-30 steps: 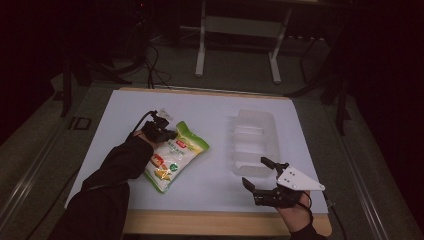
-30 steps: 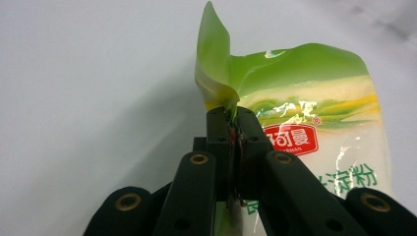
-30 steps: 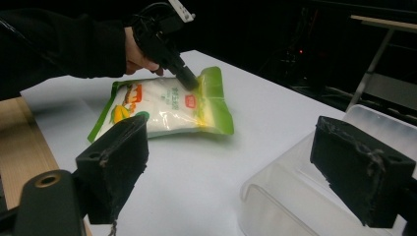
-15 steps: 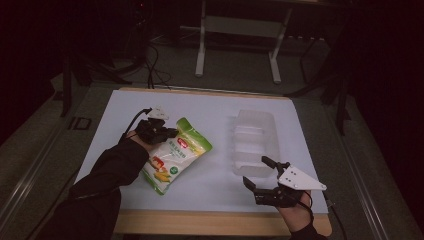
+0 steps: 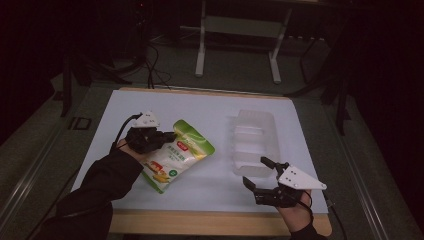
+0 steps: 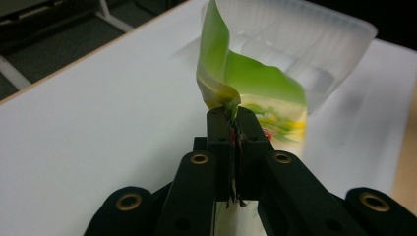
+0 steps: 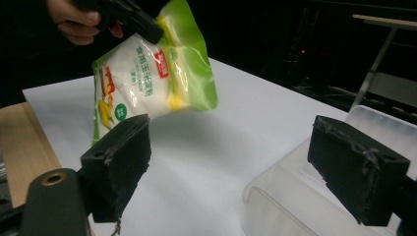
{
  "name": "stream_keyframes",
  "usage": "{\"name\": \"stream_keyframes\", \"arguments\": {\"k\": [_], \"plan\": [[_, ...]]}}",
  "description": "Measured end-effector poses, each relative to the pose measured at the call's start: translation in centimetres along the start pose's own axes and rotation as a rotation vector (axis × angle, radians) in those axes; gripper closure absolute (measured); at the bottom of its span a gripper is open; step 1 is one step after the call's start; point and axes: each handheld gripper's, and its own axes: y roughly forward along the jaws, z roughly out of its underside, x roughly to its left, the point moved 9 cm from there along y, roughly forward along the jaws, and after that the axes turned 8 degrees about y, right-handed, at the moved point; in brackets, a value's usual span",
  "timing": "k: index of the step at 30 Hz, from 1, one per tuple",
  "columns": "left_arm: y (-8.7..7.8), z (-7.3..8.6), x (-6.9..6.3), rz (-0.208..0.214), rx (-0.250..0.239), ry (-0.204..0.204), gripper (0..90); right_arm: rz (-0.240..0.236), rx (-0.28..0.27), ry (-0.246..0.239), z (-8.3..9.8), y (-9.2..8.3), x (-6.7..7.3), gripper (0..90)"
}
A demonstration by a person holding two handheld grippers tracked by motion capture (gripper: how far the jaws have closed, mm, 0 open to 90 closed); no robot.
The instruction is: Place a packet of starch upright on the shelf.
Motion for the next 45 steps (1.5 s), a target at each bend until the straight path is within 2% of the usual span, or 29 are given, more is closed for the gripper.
{"name": "stream_keyframes", "arguments": {"k": [1, 3, 4, 5, 8, 10, 14, 16, 17, 18, 19, 20, 22, 26, 27, 28, 30, 32, 36, 41, 43, 45], "plan": [[-0.6, -0.2, -0.5, 0.014, -0.021, 0.000, 88.2, -0.001, 0.000, 0.000, 0.0, 0.0, 0.0, 16.2], [-1.2, -0.5, -0.7, -0.001, -0.039, 0.003, 88.6, -0.001, -0.001, 0.000, 0.0, 0.0, 0.0, 16.2], [-1.5, -0.7, -1.0, 0.008, -0.054, 0.003, 88.6, -0.001, 0.000, 0.000, 0.0, 0.0, 0.0, 16.2], [-1.9, -0.9, -1.0, -0.005, -0.064, 0.013, 88.6, 0.000, 0.001, 0.000, 0.0, 0.0, 0.0, 16.2], [-2.8, -1.7, -1.2, -0.012, -0.112, -0.001, 88.7, -0.002, 0.001, 0.001, -0.1, 0.0, 0.0, 16.2], [-3.3, -2.3, -1.3, -0.003, -0.157, -0.026, 88.7, -0.004, -0.003, -0.003, -0.1, 0.0, 0.1, 17.9], [-3.4, -3.1, -1.7, 0.011, -0.201, -0.030, 88.7, -0.025, -0.009, 0.016, -0.5, -0.1, 0.2, 19.5], [-3.2, -3.5, -2.0, 0.007, -0.224, -0.030, 88.7, -0.031, -0.018, 0.012, -0.8, -0.1, 0.3, 21.0], [-3.1, -3.7, -2.2, 0.024, -0.245, -0.039, 88.7, -0.037, -0.017, 0.007, -0.9, -0.1, 0.4, 21.3], [-3.1, -3.9, -2.2, 0.022, -0.261, -0.043, 88.6, -0.041, -0.019, -0.003, -1.0, 0.0, 0.5, 21.3], [-3.1, -3.9, -2.2, 0.022, -0.261, -0.043, 88.6, -0.041, -0.019, -0.003, -1.0, 0.0, 0.5, 21.3], [-3.1, -4.6, -2.4, 0.033, -0.322, -0.072, 88.6, -0.053, -0.019, -0.023, -1.4, 0.3, 0.8, 20.8], [-3.0, -5.1, -2.6, 0.028, -0.349, -0.077, 88.6, -0.067, -0.020, -0.028, -1.9, 0.6, 1.0, 22.0], [-2.9, -5.9, -3.0, 0.061, -0.399, -0.099, 88.7, -0.095, -0.032, -0.018, -2.9, 1.3, 1.2, 23.5], [-2.9, -6.1, -3.1, 0.054, -0.409, -0.097, 88.7, -0.106, -0.031, -0.013, -3.1, 1.6, 1.2, 23.5], [-2.9, -6.2, -3.3, 0.064, -0.425, -0.104, 88.7, -0.116, -0.030, -0.008, -3.3, 1.9, 1.3, 23.5], [-2.8, -6.4, -3.4, 0.071, -0.431, -0.101, 88.6, -0.123, -0.031, -0.007, -3.5, 2.2, 1.3, 23.5], [-2.6, -6.6, -3.9, 0.097, -0.462, -0.114, 88.6, -0.149, -0.024, 0.016, -3.8, 2.9, 1.5, 23.4], [-2.2, -7.0, -4.5, 0.123, -0.494, -0.126, 88.6, -0.195, -0.024, 0.034, -4.2, 4.3, 2.1, 24.4], [-1.5, -7.1, -5.4, 0.144, -0.487, -0.117, 88.6, -0.249, -0.010, 0.070, -4.3, 5.4, 2.9, 27.2], [-1.2, -7.1, -5.7, 0.153, -0.480, -0.115, 88.6, -0.265, 0.018, 0.102, -4.0, 5.8, 3.0, 33.6], [-1.0, -7.1, -5.9, 0.167, -0.477, -0.122, 88.5, -0.263, 0.052, 0.105, -3.6, 6.2, 3.0, 40.2]]}}
